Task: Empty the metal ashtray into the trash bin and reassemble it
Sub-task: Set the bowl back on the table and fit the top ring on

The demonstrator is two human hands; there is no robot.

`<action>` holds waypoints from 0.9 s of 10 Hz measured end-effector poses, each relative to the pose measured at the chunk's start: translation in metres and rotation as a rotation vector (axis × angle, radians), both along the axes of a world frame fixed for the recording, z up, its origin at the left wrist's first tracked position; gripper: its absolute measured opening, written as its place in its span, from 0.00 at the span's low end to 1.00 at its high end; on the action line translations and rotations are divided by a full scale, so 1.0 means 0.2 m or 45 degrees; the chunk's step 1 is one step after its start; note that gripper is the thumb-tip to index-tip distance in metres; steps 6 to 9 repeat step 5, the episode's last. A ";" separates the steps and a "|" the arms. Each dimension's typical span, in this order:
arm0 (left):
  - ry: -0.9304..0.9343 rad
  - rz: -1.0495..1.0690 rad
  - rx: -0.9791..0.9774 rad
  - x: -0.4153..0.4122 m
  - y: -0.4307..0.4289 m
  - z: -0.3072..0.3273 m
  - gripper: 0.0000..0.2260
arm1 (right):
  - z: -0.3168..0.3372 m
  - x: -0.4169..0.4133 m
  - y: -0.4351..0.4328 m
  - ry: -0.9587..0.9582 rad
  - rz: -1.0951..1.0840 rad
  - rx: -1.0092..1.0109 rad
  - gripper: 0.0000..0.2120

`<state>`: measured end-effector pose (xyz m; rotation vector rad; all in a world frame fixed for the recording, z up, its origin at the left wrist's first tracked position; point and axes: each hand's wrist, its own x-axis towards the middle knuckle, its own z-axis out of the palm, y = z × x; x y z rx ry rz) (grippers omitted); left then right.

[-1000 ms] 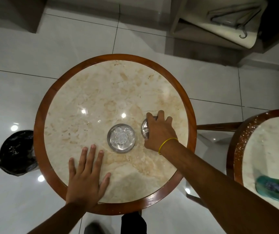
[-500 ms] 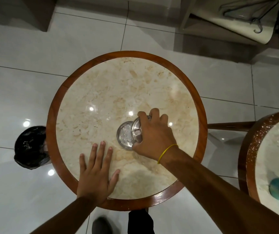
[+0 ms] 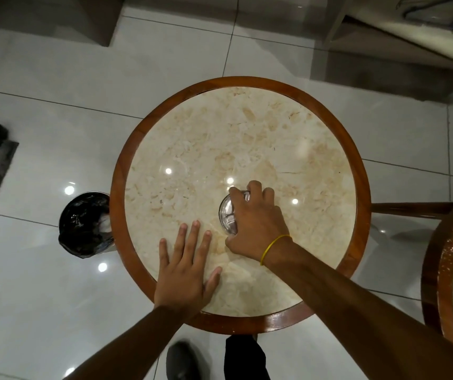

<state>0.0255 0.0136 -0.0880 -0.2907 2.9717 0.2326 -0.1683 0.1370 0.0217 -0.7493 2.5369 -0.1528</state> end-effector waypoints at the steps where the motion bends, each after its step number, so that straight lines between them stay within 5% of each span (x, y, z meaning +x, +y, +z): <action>1: 0.013 -0.001 0.002 0.01 0.00 -0.01 0.38 | -0.01 0.01 0.01 0.008 0.000 -0.012 0.46; 9: -0.044 0.002 0.022 -0.02 0.02 0.09 0.36 | -0.01 0.01 -0.03 -0.038 0.090 0.103 0.53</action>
